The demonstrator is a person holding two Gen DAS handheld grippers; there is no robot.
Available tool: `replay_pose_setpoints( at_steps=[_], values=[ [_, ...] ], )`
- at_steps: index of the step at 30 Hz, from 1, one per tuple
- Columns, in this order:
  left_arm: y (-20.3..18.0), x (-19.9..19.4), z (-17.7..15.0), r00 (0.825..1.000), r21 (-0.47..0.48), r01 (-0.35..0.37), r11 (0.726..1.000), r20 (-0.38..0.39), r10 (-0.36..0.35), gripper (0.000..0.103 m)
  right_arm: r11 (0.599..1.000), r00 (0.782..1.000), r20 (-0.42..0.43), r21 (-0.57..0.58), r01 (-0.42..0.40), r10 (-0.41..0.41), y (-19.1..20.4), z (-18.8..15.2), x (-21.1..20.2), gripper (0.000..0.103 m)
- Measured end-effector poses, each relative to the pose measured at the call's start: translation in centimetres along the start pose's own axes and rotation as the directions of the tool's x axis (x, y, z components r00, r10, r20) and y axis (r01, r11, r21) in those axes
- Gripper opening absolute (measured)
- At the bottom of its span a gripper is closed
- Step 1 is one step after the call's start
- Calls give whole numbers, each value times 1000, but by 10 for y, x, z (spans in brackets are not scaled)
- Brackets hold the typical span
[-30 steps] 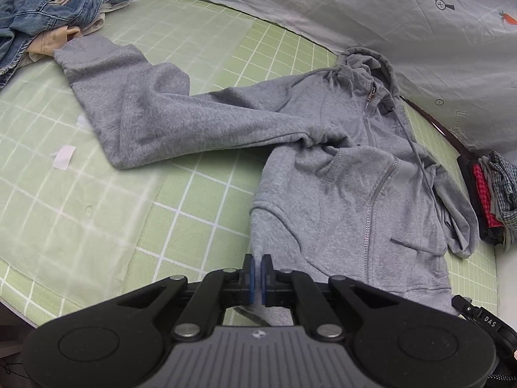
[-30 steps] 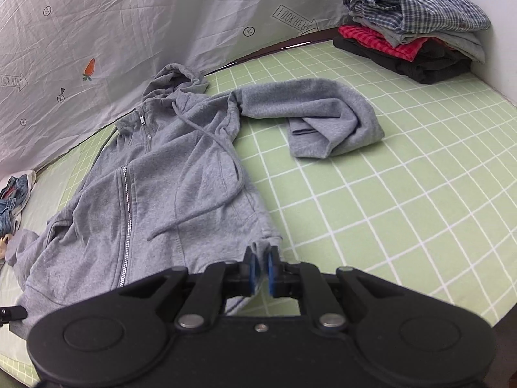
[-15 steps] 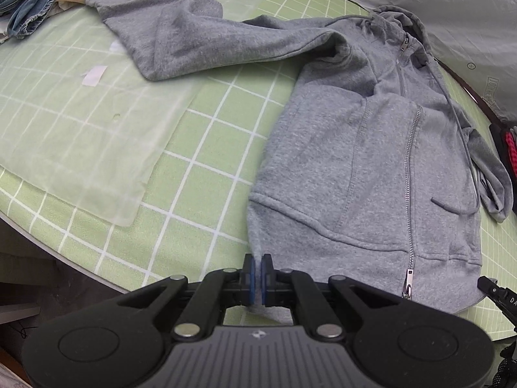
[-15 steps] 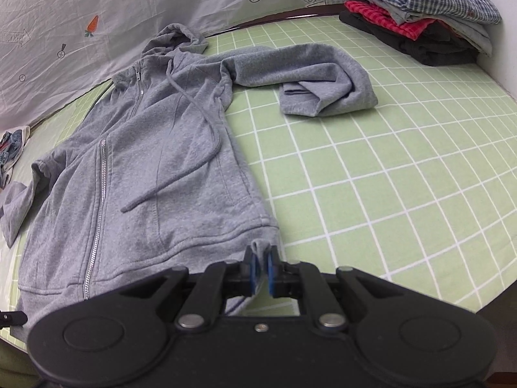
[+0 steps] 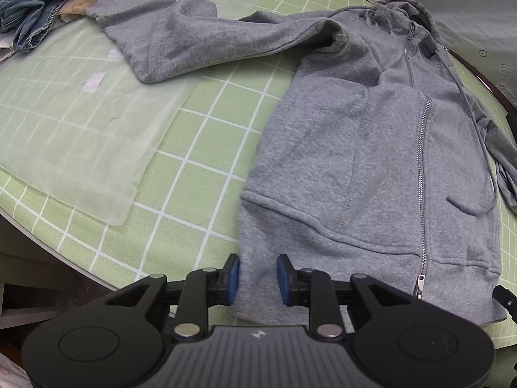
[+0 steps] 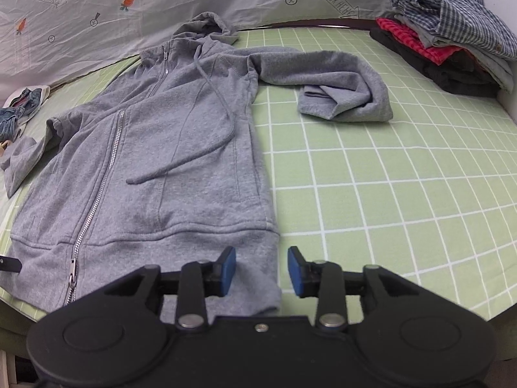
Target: Fold clothes
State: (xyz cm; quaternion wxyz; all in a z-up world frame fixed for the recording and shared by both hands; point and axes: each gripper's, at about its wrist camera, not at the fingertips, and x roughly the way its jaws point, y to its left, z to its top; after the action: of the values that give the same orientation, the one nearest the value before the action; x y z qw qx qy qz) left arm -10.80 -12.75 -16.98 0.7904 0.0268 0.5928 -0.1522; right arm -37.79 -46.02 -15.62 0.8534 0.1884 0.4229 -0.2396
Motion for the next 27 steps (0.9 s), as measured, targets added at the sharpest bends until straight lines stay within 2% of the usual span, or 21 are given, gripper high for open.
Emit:
replay_pose_setpoints(
  at_steps=[2, 3, 4, 5, 6, 7, 10, 12, 15, 17, 19, 20, 21, 22, 25, 26, 27],
  values=[
    [-2, 1, 1, 1000, 10, -5, 1000, 4, 5, 43, 1000, 1000, -22, 17, -22, 23, -2, 4, 8, 42],
    [-3, 1, 1, 1000, 13, -7, 1000, 8, 7, 43, 999, 999, -31, 22, -28, 29, -2, 4, 11, 32],
    [-4, 2, 1, 1000, 19, -3, 1000, 9, 3, 41, 999, 999, -37, 24, -32, 33, -2, 3, 14, 31],
    [-4, 2, 0, 1000, 25, 3, 1000, 8, -3, 38, 999, 998, -36, 21, -48, 49, -2, 2, 14, 20],
    [-5, 1, -1, 1000, 35, 0, 999, 10, 0, 12, 997, 997, -33, 16, -69, 70, -3, 1, 13, 8],
    [-7, 0, -3, 1000, 47, -6, 999, 12, 6, 5, 996, 996, -30, 18, -85, 85, -5, -1, 11, 8],
    [-5, -4, -12, 1000, 53, -21, 998, 11, 20, 5, 996, 995, -48, -1, -92, 92, -8, -8, 3, 7],
    [1, -5, -17, 1000, 11, -18, 1000, 0, 18, 5, 996, 995, -67, -29, -81, 79, -9, -14, -3, 7],
    [4, -6, -19, 999, -35, -27, 999, -19, 26, 8, 996, 993, -75, -8, -89, 88, -14, -11, -3, 8],
    [-2, -11, -16, 999, -23, -47, 999, -6, 47, 11, 998, 997, -44, -13, -69, 69, -15, -3, -5, 10],
    [-10, -19, -9, 998, 0, -54, 999, 19, 54, 29, 999, 999, -6, -11, -43, 43, -16, 6, -8, 19],
    [-15, -23, -4, 998, 8, -52, 999, 34, 52, 35, 1000, 999, 14, -1, -29, 29, -19, 11, -8, 42],
    [-19, -27, 1, 998, 15, -46, 999, 48, 45, 45, 1000, 999, 34, 9, -14, 14, -22, 15, -9, 57],
    [-24, -29, 6, 998, 23, -38, 999, 60, 36, 54, 1000, 999, 44, 21, -2, 1, -26, 20, -8, 59],
    [-43, -28, 24, 997, 67, -24, 997, 71, 19, 61, 997, 999, 49, 80, 10, -13, -40, 31, -1, 59],
    [-49, -25, 29, 998, 83, -21, 996, 64, 16, 62, 994, 999, 47, 105, 15, -20, -46, 35, 3, 68],
    [-55, -22, 34, 998, 99, -19, 995, 53, 14, 65, 992, 998, 49, 123, 27, -33, -50, 38, 6, 84]
  ],
)
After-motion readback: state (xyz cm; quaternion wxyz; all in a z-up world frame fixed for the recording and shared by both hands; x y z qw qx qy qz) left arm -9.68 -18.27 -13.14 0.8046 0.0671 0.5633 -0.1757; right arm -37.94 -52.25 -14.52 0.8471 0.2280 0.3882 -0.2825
